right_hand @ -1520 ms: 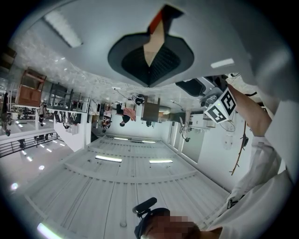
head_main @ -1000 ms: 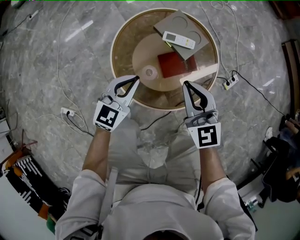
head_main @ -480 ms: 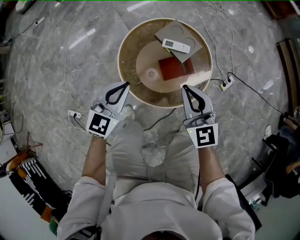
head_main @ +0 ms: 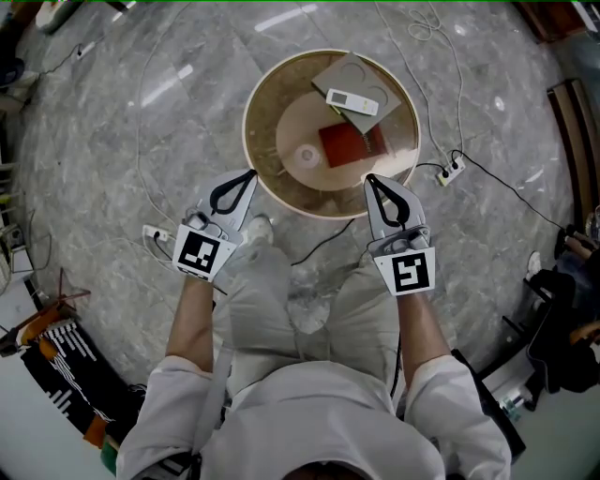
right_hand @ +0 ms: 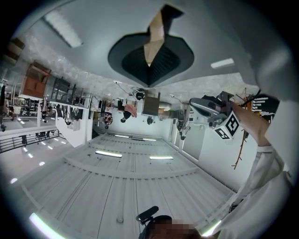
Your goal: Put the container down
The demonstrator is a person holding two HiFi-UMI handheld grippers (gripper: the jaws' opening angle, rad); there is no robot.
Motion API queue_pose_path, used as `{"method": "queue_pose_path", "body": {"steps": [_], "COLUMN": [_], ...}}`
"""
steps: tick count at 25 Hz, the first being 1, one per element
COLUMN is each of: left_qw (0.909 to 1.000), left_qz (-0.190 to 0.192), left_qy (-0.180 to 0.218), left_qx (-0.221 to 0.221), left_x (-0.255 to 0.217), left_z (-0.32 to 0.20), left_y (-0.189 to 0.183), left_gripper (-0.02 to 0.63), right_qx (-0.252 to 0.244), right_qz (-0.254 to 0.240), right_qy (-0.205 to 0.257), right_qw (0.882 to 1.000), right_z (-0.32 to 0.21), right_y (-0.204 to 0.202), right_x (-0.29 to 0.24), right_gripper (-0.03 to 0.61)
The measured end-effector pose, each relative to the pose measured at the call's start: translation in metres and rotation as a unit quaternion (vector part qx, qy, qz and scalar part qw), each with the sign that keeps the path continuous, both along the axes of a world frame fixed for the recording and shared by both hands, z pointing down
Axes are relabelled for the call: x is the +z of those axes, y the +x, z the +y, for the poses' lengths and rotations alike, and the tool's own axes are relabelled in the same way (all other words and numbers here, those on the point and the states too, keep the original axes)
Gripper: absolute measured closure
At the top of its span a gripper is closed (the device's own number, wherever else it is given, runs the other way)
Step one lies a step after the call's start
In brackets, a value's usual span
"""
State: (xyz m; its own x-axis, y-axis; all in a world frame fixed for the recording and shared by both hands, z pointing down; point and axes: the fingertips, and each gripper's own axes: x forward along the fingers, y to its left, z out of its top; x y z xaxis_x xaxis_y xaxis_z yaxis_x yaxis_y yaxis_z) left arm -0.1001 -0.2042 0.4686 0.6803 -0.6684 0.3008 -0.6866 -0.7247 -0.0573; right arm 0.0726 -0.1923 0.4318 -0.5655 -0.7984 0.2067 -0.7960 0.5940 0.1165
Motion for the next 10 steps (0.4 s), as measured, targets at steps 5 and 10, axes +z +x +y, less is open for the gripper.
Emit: {"method": "queue_pose_path", "body": {"steps": [5,10], "left_qw": [1.0,1.0], "left_qz": [0.002,0.001], "left_qy": [0.004,0.007], "left_qx": [-0.001,-0.001], "left_x": [-0.0059,-0.0075], "left_z": [-0.0031,-0.0068], "left_y": [-0.0042,-0.0074], "left_gripper": [0.609,0.609], "right_qx": [-0.002,-0.005], "right_qz": [0.002,0.005], "right_qy": [0.007,0.007], "right_qw": [1.0,1.0], "right_z": [-0.0049,-0.0087], "right_y": [-0.0043,-0.0092], "right_x": [-0.0069,-0.0087], "right_gripper": [0.574,0.574]}}
